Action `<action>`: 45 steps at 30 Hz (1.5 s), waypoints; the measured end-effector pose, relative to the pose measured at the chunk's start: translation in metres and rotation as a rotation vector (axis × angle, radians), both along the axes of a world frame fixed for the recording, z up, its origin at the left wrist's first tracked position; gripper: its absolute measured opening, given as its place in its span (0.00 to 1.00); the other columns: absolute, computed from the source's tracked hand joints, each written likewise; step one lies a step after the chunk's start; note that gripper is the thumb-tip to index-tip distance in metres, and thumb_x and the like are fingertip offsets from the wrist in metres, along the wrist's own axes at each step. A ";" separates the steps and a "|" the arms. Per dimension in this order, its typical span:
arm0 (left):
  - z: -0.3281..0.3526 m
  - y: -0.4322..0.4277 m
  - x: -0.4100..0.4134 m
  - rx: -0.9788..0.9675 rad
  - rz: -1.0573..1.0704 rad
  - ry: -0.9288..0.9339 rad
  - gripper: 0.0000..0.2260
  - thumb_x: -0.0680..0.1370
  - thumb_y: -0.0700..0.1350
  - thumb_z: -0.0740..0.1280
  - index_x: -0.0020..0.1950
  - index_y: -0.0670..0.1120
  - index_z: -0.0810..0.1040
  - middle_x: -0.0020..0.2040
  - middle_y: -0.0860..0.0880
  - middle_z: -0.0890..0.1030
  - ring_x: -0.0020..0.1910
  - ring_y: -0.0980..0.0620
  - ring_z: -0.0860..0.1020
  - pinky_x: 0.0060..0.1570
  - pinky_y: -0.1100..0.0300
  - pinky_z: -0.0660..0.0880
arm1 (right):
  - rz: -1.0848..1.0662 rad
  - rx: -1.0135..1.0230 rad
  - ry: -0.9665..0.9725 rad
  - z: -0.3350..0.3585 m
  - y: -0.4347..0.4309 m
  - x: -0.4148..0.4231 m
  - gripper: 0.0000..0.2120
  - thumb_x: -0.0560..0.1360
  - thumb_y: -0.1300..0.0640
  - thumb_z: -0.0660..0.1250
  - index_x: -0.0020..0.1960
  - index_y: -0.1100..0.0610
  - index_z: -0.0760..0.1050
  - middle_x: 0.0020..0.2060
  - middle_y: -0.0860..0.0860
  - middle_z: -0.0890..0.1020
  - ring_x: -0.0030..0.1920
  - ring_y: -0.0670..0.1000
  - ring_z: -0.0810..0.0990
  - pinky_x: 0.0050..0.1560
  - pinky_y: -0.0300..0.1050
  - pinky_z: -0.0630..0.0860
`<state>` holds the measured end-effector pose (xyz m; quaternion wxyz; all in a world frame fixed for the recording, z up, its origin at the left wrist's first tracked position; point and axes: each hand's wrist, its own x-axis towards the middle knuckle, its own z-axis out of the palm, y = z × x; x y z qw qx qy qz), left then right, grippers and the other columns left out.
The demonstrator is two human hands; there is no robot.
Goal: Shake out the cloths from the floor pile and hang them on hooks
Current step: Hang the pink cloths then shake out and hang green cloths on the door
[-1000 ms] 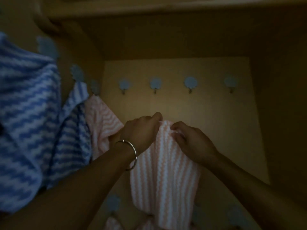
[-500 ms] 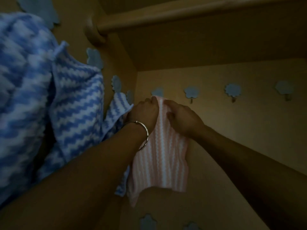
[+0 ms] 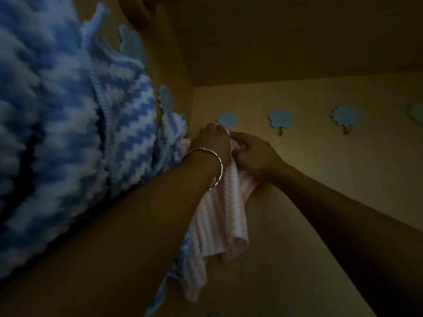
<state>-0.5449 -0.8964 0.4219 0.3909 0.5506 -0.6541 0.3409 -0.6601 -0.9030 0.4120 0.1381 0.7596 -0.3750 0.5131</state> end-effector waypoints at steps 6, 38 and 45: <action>-0.027 0.003 -0.001 0.015 0.040 0.010 0.23 0.80 0.39 0.56 0.74 0.37 0.55 0.65 0.38 0.65 0.64 0.40 0.67 0.59 0.50 0.68 | 0.014 0.013 0.075 -0.019 0.004 0.000 0.22 0.80 0.55 0.57 0.74 0.49 0.65 0.66 0.54 0.75 0.63 0.54 0.75 0.56 0.39 0.68; -0.423 0.144 -0.028 0.769 -0.430 0.337 0.32 0.76 0.35 0.62 0.77 0.42 0.51 0.75 0.42 0.59 0.71 0.45 0.64 0.68 0.59 0.62 | 0.175 0.835 0.182 -0.390 0.139 -0.029 0.13 0.76 0.69 0.58 0.59 0.67 0.73 0.53 0.61 0.78 0.47 0.52 0.75 0.40 0.29 0.69; -0.505 0.212 -0.030 0.900 -0.391 0.649 0.25 0.76 0.31 0.59 0.73 0.41 0.63 0.70 0.41 0.68 0.69 0.45 0.68 0.61 0.67 0.62 | 0.290 1.078 -0.052 -0.487 0.197 -0.033 0.14 0.80 0.60 0.57 0.63 0.57 0.75 0.54 0.53 0.81 0.52 0.53 0.79 0.52 0.46 0.75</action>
